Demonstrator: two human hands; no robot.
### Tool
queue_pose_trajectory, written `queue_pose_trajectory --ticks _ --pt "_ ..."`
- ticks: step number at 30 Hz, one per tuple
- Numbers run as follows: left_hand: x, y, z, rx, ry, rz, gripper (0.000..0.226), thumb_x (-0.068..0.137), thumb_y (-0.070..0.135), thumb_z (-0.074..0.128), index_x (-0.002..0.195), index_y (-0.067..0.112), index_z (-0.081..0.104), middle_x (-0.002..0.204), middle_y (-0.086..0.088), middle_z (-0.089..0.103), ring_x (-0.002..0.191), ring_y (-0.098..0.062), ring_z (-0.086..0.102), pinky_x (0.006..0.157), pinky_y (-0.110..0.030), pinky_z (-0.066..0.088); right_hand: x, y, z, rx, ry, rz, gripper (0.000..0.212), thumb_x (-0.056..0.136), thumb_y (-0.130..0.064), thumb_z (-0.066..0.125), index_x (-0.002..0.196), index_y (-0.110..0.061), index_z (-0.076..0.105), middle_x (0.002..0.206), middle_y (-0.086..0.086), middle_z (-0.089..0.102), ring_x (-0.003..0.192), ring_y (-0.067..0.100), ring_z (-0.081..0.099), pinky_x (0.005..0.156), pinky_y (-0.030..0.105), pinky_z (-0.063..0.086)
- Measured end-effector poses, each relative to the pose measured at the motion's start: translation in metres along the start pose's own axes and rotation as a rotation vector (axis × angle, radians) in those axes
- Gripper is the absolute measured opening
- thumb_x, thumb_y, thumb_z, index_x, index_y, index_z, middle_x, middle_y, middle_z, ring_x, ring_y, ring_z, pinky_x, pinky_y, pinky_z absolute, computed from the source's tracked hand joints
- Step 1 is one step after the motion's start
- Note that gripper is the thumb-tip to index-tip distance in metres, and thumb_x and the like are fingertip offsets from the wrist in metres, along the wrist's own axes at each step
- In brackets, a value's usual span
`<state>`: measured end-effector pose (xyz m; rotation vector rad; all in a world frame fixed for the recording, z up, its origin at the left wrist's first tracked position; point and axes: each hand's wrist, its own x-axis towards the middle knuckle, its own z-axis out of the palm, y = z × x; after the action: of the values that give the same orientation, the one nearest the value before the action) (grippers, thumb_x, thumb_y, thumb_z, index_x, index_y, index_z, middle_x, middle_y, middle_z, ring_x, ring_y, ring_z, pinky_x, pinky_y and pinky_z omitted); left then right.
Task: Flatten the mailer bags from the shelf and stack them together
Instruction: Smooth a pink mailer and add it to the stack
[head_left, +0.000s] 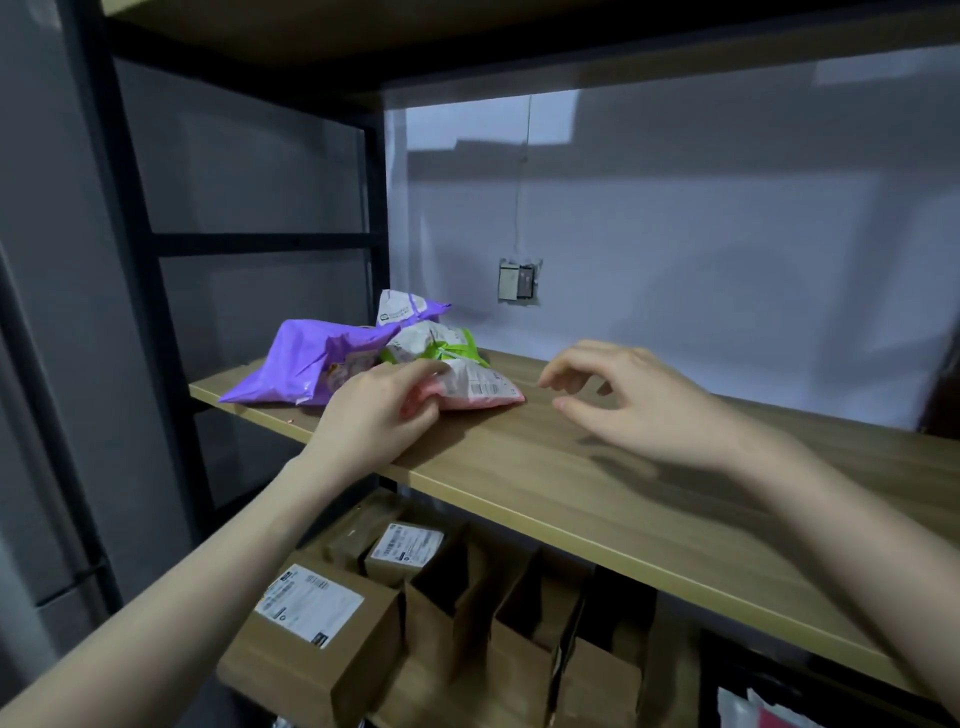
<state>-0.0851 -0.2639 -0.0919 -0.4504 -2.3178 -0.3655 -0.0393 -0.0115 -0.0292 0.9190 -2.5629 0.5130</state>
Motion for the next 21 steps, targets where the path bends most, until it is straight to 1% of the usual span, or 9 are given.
queue_pose_trajectory --ticks 6,7,9,11,13,15,17,19,21 --pt "0.006 0.056 -0.013 -0.446 0.117 0.016 0.021 0.089 0.038 0.05 0.097 0.027 0.065 0.087 0.012 0.068 0.082 -0.006 0.063 0.072 -0.032 0.052 -0.018 0.015 -0.007 -0.061 -0.025 0.089 0.056 0.086 -0.046 0.057 0.135 -0.028 0.038 0.14 -0.011 0.041 0.132 0.005 0.033 0.102 0.018 0.026" --pt "0.009 0.065 -0.015 -0.523 0.132 0.023 0.014 0.092 0.035 0.053 0.085 0.029 0.063 0.077 0.015 0.064 0.073 -0.002 0.059 0.066 -0.028 0.05 -0.021 0.016 -0.009 -0.054 -0.022 0.103 0.06 0.085 -0.049 0.057 0.137 -0.028 0.036 0.142 -0.012 0.039 0.132 0.005 0.033 0.102 0.019 0.027" --pt "0.017 0.084 -0.02 -0.641 0.143 0.01 0.027 0.095 0.03 0.054 0.068 0.03 0.051 0.06 0.015 0.049 0.058 -0.001 0.042 0.054 -0.021 0.034 -0.027 0.017 -0.013 -0.034 -0.013 0.123 0.062 0.082 -0.052 0.059 0.136 -0.029 0.037 0.14 -0.013 0.044 0.126 0.003 0.04 0.097 0.019 0.031" --pt "0.026 0.1 -0.024 -0.726 0.126 0.006 0.033 0.096 0.032 0.052 0.065 0.021 0.049 0.059 0.012 0.041 0.058 -0.002 0.035 0.053 -0.024 0.028 -0.032 0.015 -0.018 0.01 -0.006 0.147 0.054 0.081 -0.054 0.06 0.127 -0.032 0.044 0.121 -0.014 0.057 0.105 0.002 0.052 0.083 0.019 0.037" --pt "0.035 0.113 -0.026 -0.726 0.123 0.022 0.039 0.094 0.039 0.051 0.07 0.009 0.049 0.063 0.006 0.041 0.061 -0.006 0.036 0.055 -0.028 0.03 -0.04 0.014 -0.024 0.051 0.025 0.146 0.036 0.082 -0.051 0.06 0.11 -0.029 0.052 0.102 -0.014 0.065 0.088 0.006 0.058 0.074 0.025 0.042" --pt "0.044 0.122 -0.025 -0.743 0.11 0.005 0.04 0.088 0.051 0.05 0.08 0.012 0.055 0.07 0.01 0.053 0.065 -0.003 0.047 0.06 -0.026 0.038 -0.047 0.016 -0.031 0.075 0.078 0.141 0.029 0.086 -0.042 0.061 0.106 -0.021 0.059 0.098 -0.006 0.07 0.09 0.014 0.062 0.08 0.031 0.046" --pt "0.048 0.132 -0.023 -0.818 0.093 -0.031 0.043 0.08 0.06 0.05 0.105 0.026 0.057 0.101 0.014 0.063 0.092 0.006 0.057 0.077 -0.014 0.044 -0.055 0.022 -0.037 0.104 0.117 0.172 0.026 0.088 -0.036 0.06 0.106 -0.017 0.063 0.099 -0.001 0.071 0.095 0.017 0.064 0.086 0.032 0.046" --pt "0.048 0.138 -0.017 -0.869 0.102 -0.041 0.065 0.074 0.064 0.052 0.128 0.028 0.045 0.128 0.008 0.05 0.114 0.004 0.05 0.088 -0.003 0.038 -0.063 0.031 -0.043 0.153 0.165 0.229 0.025 0.088 -0.032 0.06 0.109 -0.017 0.063 0.104 -0.002 0.071 0.1 0.015 0.064 0.09 0.033 0.047" --pt "0.047 0.145 -0.011 -0.875 0.108 -0.072 0.08 0.069 0.068 0.053 0.137 0.029 0.033 0.138 0.006 0.039 0.12 0.001 0.045 0.096 -0.009 0.035 -0.073 0.04 -0.047 0.214 0.217 0.286 0.027 0.089 -0.031 0.058 0.112 -0.017 0.058 0.108 -0.003 0.069 0.103 0.016 0.063 0.095 0.039 0.047"
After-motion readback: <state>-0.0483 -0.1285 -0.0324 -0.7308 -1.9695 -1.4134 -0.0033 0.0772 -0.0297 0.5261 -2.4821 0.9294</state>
